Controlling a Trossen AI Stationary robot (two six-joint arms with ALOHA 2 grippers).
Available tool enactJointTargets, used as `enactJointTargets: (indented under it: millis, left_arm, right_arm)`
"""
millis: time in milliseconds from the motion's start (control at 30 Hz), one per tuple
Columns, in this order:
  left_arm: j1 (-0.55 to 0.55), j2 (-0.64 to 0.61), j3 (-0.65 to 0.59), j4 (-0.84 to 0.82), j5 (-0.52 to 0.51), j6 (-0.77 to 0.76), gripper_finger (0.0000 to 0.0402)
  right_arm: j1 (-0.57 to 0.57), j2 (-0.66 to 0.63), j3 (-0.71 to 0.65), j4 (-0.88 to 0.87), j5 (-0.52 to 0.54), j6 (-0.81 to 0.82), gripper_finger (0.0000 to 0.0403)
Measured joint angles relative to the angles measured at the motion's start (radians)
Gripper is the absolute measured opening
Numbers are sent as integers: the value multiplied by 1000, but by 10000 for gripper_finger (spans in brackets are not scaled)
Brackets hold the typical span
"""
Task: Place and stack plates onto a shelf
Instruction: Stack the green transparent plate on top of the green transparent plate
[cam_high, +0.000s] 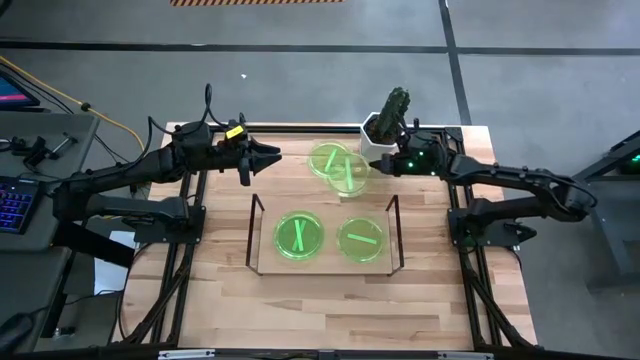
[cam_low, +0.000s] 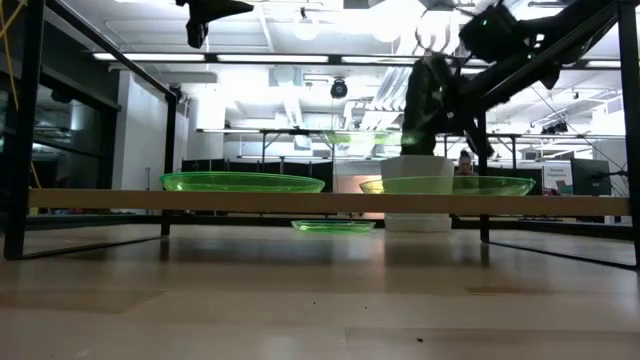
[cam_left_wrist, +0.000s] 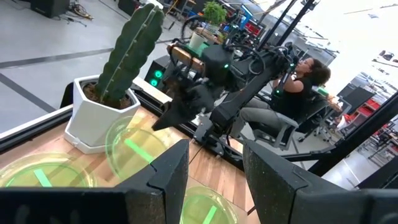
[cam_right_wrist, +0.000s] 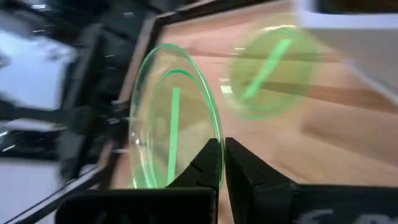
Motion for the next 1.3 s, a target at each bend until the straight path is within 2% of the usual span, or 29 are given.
enactJointTargets:
  millis: [100,167,367,533,633,767,967,1300]
  left_arm:
    - [0,0,0,0,0,0,141]
    - [0,0,0,0,0,0,141]
    - [0,0,0,0,-1,0,141]
    - [0,0,0,0,-1,0,141]
    - [0,0,0,0,-1,0,141]
    - [0,0,0,0,-1,0,141]
    - [0,0,0,0,-1,0,141]
    - [0,0,0,0,-1,0,141]
  right_arm:
    - [28,-20,30,-2,-82,2,0]
    - [70,-27,86,-79,-120,-24,0]
    - [171,20,414,-554,-98,-279,0]
    - [208,141,654,-913,-99,-507,0]
    - [233,235,748,-1052,-98,-585,0]
    - [277,355,837,-1133,-95,-674,0]
    - [336,499,959,-1250,-22,-793,0]
    - [402,630,983,-1273,-19,-872,0]
